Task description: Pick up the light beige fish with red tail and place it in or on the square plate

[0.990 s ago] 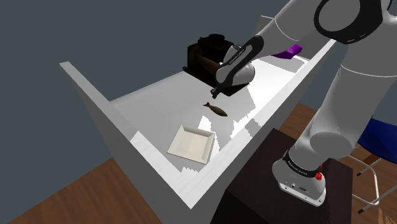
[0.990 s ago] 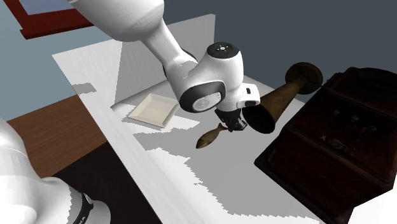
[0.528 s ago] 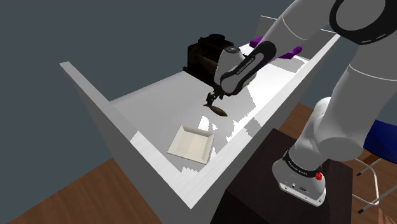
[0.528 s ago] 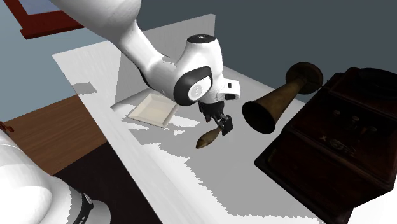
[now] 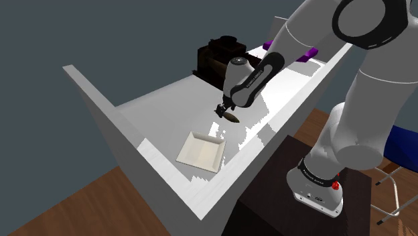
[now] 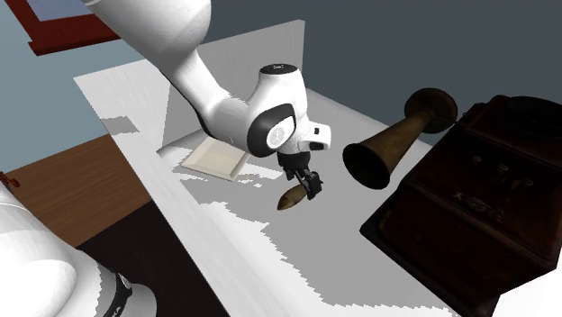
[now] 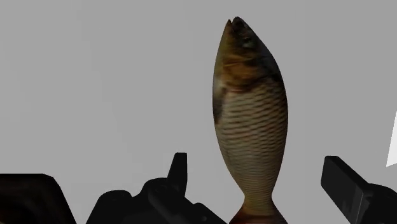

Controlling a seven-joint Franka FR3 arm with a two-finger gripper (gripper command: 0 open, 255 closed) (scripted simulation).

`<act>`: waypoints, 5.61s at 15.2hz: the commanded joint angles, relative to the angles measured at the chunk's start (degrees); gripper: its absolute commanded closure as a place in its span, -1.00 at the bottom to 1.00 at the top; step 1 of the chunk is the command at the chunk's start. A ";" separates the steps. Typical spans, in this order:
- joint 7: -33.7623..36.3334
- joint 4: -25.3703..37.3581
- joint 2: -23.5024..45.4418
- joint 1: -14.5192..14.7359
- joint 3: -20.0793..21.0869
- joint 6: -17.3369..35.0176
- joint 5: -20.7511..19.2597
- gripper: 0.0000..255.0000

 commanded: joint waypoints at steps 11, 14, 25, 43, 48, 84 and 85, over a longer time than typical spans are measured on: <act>-0.56 0.27 1.38 -0.39 0.28 1.12 0.71 1.00; -0.56 0.28 1.38 -0.39 0.29 1.11 0.71 1.00; 0.38 0.34 -4.61 0.37 -0.70 -4.78 -1.54 1.00; 13.95 -1.38 -16.26 5.34 5.76 -16.37 -6.06 1.00; 22.12 -1.51 -16.97 9.07 10.66 -18.38 -5.79 1.00; 41.53 1.66 -3.43 16.25 19.17 -11.03 -8.36 -1.00; 41.53 1.66 -3.43 16.25 19.17 -11.03 -8.36 -1.00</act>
